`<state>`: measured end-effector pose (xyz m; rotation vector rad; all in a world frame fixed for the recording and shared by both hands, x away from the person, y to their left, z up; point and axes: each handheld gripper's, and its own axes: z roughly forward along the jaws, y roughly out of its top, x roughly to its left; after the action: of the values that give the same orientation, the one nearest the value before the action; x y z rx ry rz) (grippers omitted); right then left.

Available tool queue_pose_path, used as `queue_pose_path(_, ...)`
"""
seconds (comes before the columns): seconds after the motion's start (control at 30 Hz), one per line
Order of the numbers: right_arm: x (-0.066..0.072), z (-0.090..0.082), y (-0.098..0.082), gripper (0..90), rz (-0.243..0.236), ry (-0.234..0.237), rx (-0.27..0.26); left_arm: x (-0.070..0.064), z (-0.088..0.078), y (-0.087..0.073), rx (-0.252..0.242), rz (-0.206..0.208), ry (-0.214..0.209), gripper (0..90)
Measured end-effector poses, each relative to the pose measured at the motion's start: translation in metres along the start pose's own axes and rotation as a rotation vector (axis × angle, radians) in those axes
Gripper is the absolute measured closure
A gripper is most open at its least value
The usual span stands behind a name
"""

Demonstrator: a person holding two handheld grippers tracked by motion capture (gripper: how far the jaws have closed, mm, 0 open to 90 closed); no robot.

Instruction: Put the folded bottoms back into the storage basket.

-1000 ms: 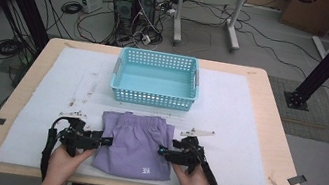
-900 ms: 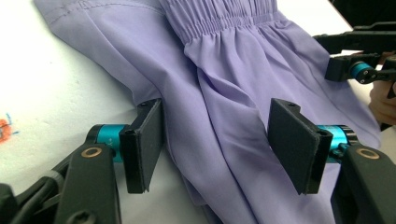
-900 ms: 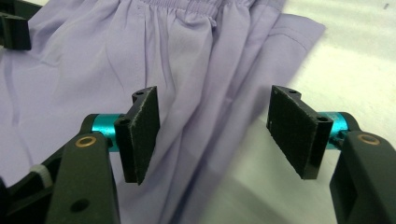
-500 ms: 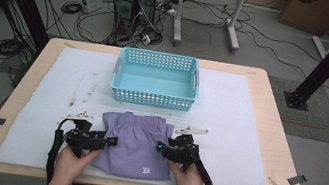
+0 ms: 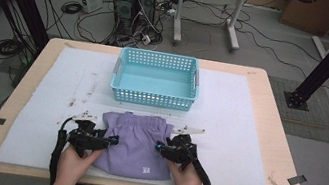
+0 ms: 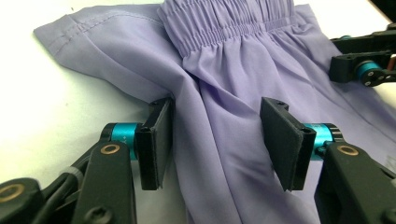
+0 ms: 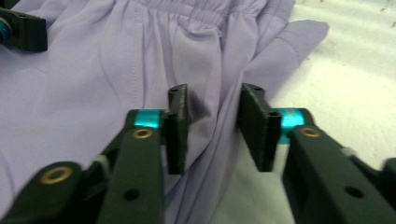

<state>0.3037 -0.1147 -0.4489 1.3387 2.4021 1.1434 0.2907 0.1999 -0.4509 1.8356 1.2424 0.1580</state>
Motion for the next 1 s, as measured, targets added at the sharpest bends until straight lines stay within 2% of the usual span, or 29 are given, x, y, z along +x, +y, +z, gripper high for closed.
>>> queue_pose_path(0.1, 0.0, 0.0, 0.0, 68.7, -0.003, -0.01, -0.001, 0.002, 0.0, 0.0, -0.003, -0.011, -0.001, 53.4)
queue_pose_path(0.17, 0.001, 0.0, -0.001, 72.0, -0.024, -0.024, -0.003, 0.001, 0.002, 0.0, -0.006, -0.012, -0.012, 58.7)
queue_pose_path(0.23, 0.003, 0.0, -0.001, 78.7, -0.036, -0.016, 0.0, -0.006, 0.005, -0.001, -0.005, 0.017, 0.0, 67.1)
queue_pose_path(0.27, 0.003, 0.001, -0.001, 81.6, -0.041, -0.002, 0.003, -0.009, 0.007, -0.001, 0.0, 0.037, 0.011, 68.1)
queue_pose_path(0.33, 0.005, 0.001, -0.001, 85.3, -0.058, 0.0, 0.006, -0.011, 0.01, 0.0, 0.001, 0.049, 0.012, 73.8)
queue_pose_path(0.43, 0.004, 0.001, 0.0, 87.0, -0.068, 0.003, 0.005, -0.007, 0.01, 0.001, 0.008, 0.021, -0.018, 81.7)
queue_pose_path(0.63, 0.002, -0.002, -0.001, 88.0, -0.077, 0.015, -0.014, -0.005, 0.007, 0.001, -0.005, 0.04, -0.035, 84.4)
queue_pose_path(1.0, -0.002, -0.022, 0.005, 88.3, -0.075, 0.027, -0.077, -0.016, -0.002, 0.012, -0.059, 0.094, -0.056, 85.2)
